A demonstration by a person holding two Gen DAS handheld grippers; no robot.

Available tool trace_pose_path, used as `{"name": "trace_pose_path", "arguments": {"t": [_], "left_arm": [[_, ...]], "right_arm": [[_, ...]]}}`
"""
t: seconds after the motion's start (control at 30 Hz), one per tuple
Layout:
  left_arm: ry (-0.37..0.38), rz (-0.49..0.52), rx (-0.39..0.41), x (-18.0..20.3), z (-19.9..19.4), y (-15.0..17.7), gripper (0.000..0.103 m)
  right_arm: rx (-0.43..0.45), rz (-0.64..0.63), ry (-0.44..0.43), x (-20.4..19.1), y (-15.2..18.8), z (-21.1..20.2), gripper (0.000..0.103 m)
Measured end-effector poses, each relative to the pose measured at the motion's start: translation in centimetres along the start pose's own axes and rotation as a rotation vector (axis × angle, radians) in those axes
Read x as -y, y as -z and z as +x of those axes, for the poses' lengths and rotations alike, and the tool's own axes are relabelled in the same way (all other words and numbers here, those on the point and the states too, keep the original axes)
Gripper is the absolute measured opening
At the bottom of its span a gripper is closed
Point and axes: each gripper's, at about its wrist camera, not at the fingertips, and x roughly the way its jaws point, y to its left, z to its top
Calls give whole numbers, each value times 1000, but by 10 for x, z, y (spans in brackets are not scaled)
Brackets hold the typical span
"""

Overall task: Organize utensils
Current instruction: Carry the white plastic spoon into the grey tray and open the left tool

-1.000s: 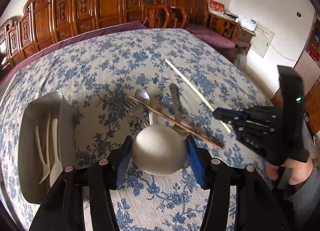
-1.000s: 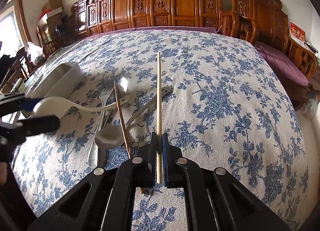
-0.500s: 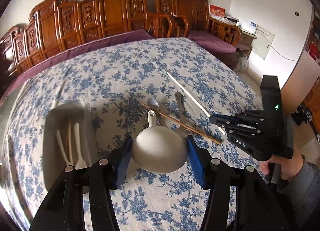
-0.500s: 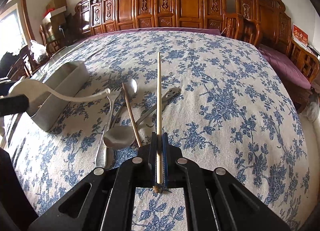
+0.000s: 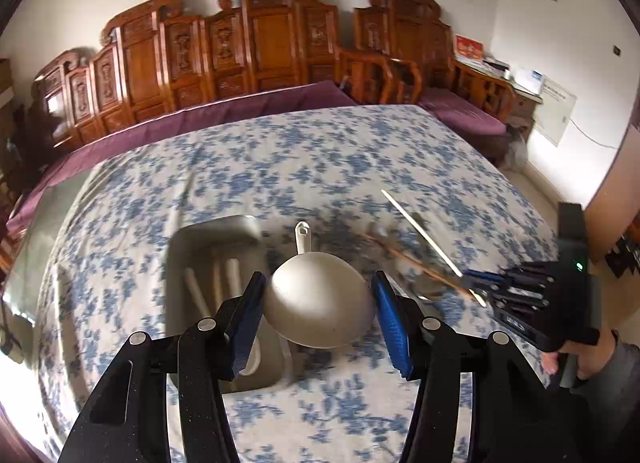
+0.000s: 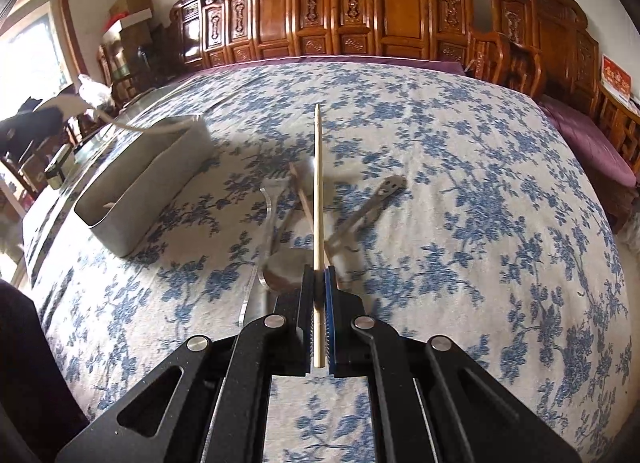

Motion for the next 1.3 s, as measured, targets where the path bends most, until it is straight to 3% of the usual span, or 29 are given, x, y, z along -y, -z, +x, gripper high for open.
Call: {"name": "trace_pose_path", "arguments": {"t": [0.23,0.5,1.3], "left_arm": [[-78,-40,11,-40,1,5,51],[-130,-93,-25,-70,29,21,52],[-114,-112,-100,-85,77,41,52]], "right_arm": [[0,-43,-27,-24,-1,-1,6],[3,-58,-48,-42,-2,-3,6],[14,-76,-109,-90,-35,4,6]]}}
